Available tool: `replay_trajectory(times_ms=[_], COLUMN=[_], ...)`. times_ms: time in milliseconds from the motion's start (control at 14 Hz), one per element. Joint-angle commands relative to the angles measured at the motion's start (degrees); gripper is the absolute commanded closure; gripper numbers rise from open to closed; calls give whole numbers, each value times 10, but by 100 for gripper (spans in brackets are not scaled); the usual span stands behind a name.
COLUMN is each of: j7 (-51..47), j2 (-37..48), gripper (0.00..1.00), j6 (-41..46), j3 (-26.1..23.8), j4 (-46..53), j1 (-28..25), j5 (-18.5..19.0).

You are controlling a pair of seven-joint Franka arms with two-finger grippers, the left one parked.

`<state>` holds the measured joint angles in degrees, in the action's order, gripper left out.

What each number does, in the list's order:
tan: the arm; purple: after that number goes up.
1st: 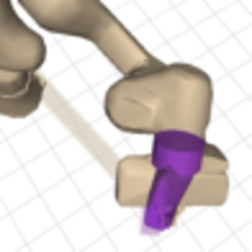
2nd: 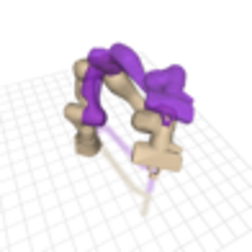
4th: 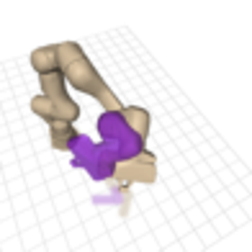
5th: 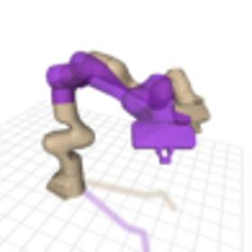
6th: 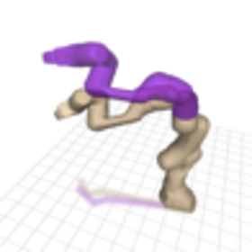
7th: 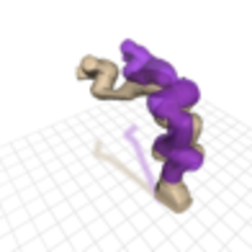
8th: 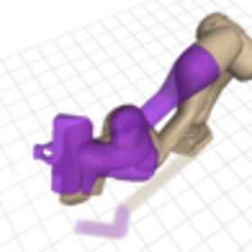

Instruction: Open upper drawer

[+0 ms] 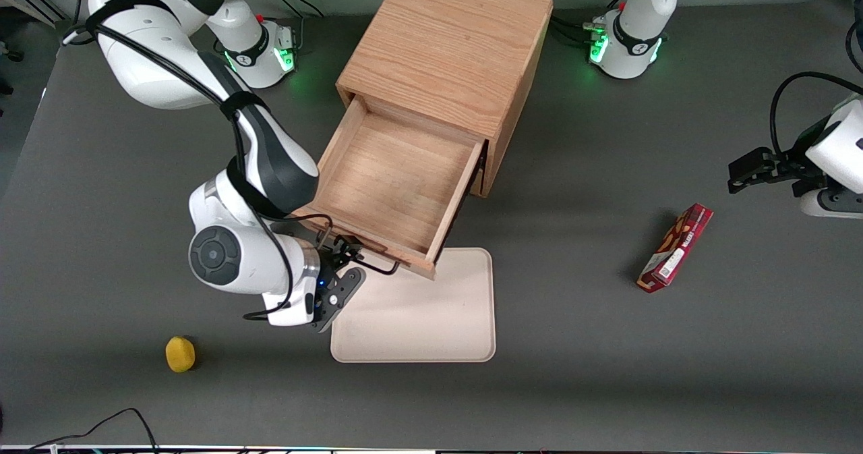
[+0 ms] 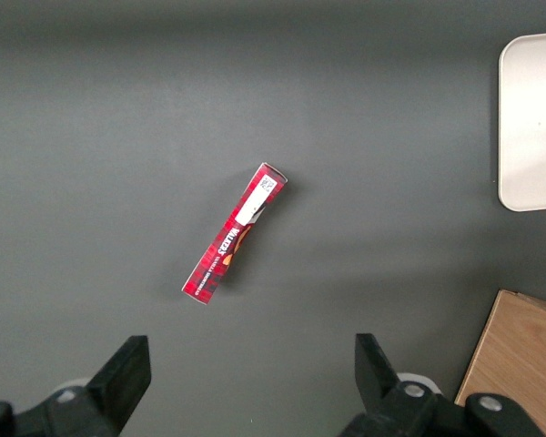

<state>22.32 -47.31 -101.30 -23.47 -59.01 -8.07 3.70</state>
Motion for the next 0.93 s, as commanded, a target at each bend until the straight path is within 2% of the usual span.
replay_trajectory(times_ms=[0,214,429,500,571,786,857], j7=[13,9,-10,-50,-107,-297,-345], j2=[-15,21,119,152,183,229,243], gripper=[0,0,0,0,0,0,0], j6=[36,93,155,172,194,274,280], j3=[3,-4,-5,-1,1,5,29], j4=[61,74,72,71,66,66,66], j1=[-5,-6,-8,-6,-5,16,21], j5=[13,10,0,-27,-35,-36,-30])
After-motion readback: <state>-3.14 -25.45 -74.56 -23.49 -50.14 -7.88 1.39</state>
